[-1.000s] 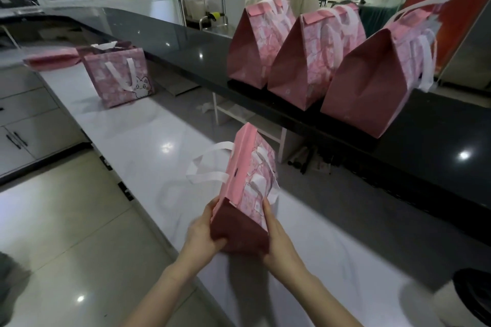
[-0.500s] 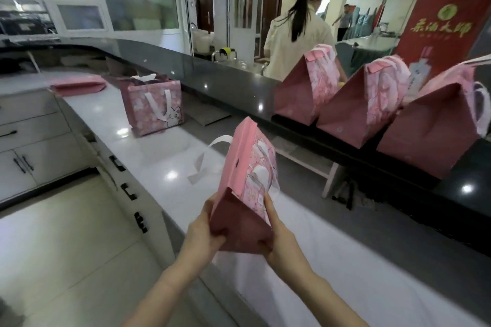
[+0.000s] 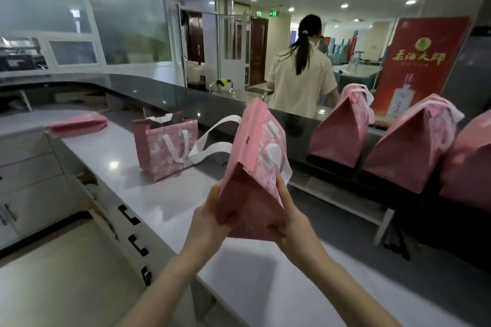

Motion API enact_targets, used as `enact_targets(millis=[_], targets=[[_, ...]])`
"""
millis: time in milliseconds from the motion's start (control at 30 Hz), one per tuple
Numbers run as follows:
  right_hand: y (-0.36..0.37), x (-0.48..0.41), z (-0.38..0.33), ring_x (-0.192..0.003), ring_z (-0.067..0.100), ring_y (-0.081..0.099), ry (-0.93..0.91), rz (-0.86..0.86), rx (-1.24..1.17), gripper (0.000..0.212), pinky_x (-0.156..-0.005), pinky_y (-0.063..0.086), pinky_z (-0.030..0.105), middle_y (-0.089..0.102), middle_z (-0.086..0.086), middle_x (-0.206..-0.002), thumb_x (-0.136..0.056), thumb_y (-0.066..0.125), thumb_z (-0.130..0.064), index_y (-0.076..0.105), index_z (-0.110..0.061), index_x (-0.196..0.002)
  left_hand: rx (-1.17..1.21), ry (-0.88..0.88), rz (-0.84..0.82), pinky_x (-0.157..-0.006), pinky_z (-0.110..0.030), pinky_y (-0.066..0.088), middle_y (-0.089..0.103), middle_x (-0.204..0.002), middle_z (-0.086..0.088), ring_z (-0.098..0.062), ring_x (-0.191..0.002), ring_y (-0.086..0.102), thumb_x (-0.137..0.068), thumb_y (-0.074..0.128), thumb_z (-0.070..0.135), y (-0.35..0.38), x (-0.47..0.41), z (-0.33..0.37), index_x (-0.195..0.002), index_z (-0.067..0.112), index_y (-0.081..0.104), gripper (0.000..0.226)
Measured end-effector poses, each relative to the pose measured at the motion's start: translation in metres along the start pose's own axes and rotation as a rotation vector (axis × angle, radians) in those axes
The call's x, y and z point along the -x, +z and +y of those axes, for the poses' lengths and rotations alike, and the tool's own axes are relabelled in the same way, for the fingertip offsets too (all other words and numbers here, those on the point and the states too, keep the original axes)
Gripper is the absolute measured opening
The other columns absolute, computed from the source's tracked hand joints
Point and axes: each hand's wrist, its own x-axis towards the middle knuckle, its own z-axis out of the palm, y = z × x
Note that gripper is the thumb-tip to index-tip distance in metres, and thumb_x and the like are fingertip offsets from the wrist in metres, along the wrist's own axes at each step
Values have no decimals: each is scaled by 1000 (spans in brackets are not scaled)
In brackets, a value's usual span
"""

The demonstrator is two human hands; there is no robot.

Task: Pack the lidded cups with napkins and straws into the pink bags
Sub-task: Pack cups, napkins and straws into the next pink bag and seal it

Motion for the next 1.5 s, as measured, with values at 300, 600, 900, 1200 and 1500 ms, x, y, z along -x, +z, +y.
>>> enact_targets(millis=[300, 600, 900, 1200, 1500], targets=[[-10, -118, 34, -72, 9, 63, -39, 102, -16, 116, -66, 54, 22, 59, -9, -110, -75, 61, 7, -2, -67, -138, 53, 67, -30, -55, -2, 40, 61, -89, 40, 18, -78, 58, -68, 67, 33, 24, -135, -4, -118, 53, 41, 61], [-29, -207, 94, -78, 1, 61, 98, 210, 43, 117, -65, 45, 14, 64, -1, -110, -76, 65, 0, -8, -68, -137, 127, 142, -137, -61, 1, 40, 62, -88, 41, 18, -82, 59, -75, 66, 11, 85, -247, -11, -123, 58, 38, 73], [-20, -264, 140, -99, 15, 59, 274, 310, 131, 117, -75, 39, 13, 55, 4, -133, -78, 62, 2, -12, -67, -136, 255, 146, -322, -68, -7, 47, 69, -93, 24, 9, -87, 64, -74, 63, 11, 146, -329, -48, -129, 57, 36, 77], [-10, -319, 157, -105, 25, 56, 460, 454, 238, 114, -96, 46, 35, 56, 5, -120, -79, 59, 1, -13, -69, -132, 283, 241, -505, -73, -2, 42, 63, -106, 25, 12, -97, 58, -76, 63, 14, 176, -404, -66, -132, 62, 25, 83], [6, -339, 166, -119, 29, 51, 681, 596, 326, 88, -100, 38, 36, 54, 10, -132, -87, 59, -7, 7, -38, -151, 184, 336, -616, -93, -45, 49, 57, -127, 4, -19, -114, 58, -76, 58, 7, 187, -439, -72, -144, 43, 21, 85]])
